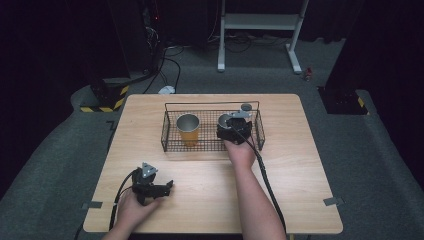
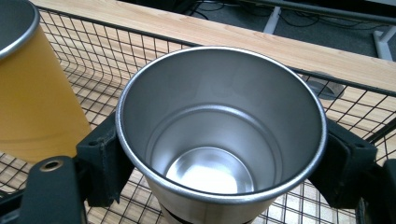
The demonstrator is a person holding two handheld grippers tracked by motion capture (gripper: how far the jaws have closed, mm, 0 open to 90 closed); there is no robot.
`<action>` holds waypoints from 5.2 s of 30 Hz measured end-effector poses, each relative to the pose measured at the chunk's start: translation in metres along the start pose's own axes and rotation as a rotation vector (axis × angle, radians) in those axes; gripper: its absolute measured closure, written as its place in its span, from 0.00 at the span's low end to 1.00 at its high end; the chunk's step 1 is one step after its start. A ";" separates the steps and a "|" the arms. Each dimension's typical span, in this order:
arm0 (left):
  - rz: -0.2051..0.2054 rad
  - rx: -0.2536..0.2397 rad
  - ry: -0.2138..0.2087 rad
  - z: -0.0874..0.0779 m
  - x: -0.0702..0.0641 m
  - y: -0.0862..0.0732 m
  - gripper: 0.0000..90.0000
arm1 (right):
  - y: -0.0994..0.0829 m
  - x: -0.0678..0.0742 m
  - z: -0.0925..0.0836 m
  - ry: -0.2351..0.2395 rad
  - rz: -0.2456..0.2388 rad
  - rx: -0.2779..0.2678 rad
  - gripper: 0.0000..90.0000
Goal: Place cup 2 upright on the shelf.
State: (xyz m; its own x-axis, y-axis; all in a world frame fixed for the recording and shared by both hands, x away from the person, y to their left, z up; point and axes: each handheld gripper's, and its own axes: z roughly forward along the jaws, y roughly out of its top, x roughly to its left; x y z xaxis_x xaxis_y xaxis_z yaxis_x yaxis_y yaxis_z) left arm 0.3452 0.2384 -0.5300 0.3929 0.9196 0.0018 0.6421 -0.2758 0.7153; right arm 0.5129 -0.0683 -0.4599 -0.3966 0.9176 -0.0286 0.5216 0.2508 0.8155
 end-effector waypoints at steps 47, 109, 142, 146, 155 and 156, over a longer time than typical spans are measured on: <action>-0.001 -0.001 -0.001 0.000 0.000 0.000 0.04 | -0.004 -0.004 0.012 -0.009 -0.007 0.111 0.21; 0.001 0.003 -0.001 0.000 0.000 0.000 0.04 | -0.005 -0.009 -0.062 0.071 0.021 -0.032 0.12; 0.001 0.003 -0.001 0.000 0.000 0.000 0.04 | -0.091 -0.048 -0.116 0.005 -0.017 -0.009 0.13; 0.001 0.003 -0.001 0.000 0.000 0.000 0.04 | -0.111 -0.058 -0.121 -0.018 -0.011 0.014 0.13; 0.001 0.003 -0.001 0.000 0.000 0.000 0.04 | -0.159 -0.073 -0.122 -0.067 -0.015 0.101 0.12; 0.001 0.002 -0.001 0.000 0.000 0.000 0.04 | -0.163 -0.073 -0.122 -0.075 -0.008 0.120 0.12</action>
State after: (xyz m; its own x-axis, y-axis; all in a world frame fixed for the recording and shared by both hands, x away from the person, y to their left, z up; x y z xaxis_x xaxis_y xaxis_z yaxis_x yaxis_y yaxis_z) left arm 0.3450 0.2385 -0.5299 0.3941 0.9191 0.0014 0.6434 -0.2770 0.7136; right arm 0.3648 -0.2140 -0.5203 -0.3457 0.9348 -0.0815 0.6068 0.2890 0.7405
